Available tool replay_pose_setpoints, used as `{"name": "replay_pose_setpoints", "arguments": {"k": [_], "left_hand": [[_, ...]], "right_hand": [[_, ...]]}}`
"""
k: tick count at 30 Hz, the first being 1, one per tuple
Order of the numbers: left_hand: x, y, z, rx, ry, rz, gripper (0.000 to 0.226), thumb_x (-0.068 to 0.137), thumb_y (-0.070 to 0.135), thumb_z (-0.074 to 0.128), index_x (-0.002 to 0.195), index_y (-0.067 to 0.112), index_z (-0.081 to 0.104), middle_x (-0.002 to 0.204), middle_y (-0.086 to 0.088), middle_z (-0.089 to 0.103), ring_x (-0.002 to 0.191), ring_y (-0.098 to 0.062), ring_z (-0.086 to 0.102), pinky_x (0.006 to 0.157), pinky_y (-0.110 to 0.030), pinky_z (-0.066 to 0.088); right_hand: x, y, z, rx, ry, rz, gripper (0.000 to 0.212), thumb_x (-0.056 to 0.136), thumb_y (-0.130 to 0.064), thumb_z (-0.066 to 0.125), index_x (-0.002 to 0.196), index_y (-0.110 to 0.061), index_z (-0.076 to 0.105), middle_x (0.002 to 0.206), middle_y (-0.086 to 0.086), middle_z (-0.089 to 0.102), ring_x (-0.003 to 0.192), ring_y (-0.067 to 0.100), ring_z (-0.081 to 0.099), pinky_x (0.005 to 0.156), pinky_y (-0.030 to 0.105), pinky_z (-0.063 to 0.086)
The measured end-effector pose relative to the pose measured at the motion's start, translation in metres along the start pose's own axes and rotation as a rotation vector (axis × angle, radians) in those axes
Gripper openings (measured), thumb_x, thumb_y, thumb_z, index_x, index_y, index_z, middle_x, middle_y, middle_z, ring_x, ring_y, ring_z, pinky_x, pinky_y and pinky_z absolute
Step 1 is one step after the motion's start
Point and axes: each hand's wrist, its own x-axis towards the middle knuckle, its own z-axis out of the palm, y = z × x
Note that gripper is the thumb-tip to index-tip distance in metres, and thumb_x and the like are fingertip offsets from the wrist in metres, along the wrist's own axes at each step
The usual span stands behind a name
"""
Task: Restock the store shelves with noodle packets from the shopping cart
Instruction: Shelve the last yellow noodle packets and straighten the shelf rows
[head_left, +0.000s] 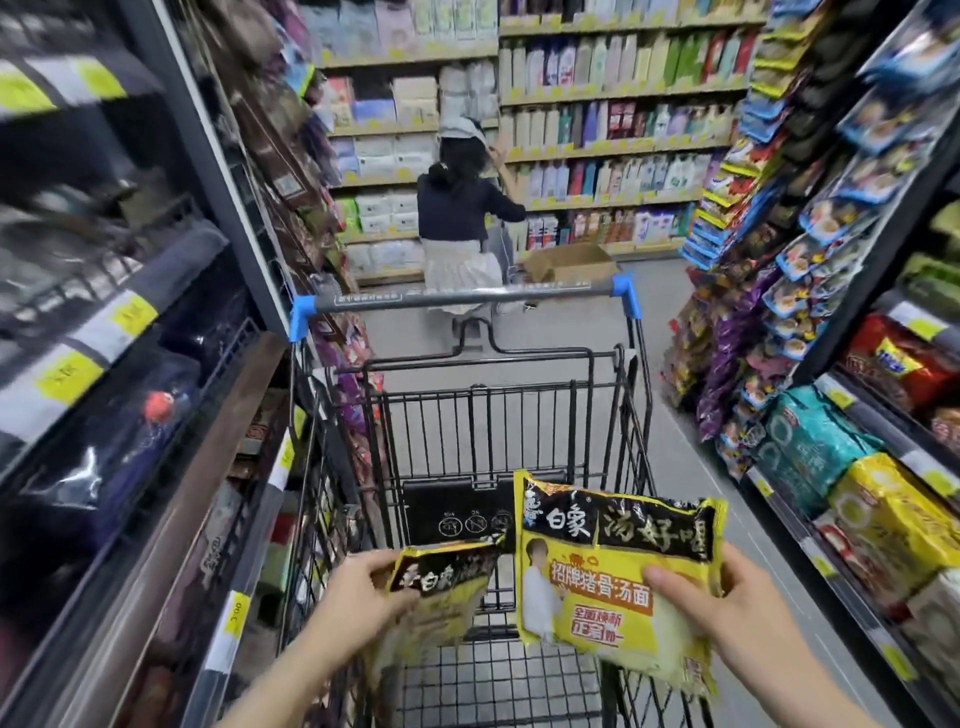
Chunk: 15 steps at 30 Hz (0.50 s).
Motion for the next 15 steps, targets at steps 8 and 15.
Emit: {"name": "replay_pose_setpoints", "arguments": {"k": [8,15], "left_hand": [[-0.058,0.108,-0.075,-0.436,-0.052,0.123,0.010,0.069,-0.003,0.077,0.071,0.006,0.072,0.077,-0.008,0.075,0.076,-0.026,0.069,0.064,-0.022,0.052],[-0.085,0.175,-0.103,-0.686,-0.305,0.236,0.084,0.033,0.033,0.095,0.100,-0.007,0.063,0.097,-0.023,0.071,0.082,-0.033,0.070,0.062,-0.034,0.058]], "right_hand": [[-0.043,-0.074,-0.057,0.003,0.007,-0.039,0.015,0.076,-0.005,0.073,0.086,-0.010,0.064,0.069,-0.004,0.075,0.058,0.009,0.070,0.048,0.015,0.050],[-0.114,-0.125,-0.116,0.055,0.094,-0.117,0.026,0.071,-0.016,0.077,0.093,-0.007,0.065,0.080,0.007,0.076,0.065,0.017,0.073,0.055,0.020,0.053]]}}
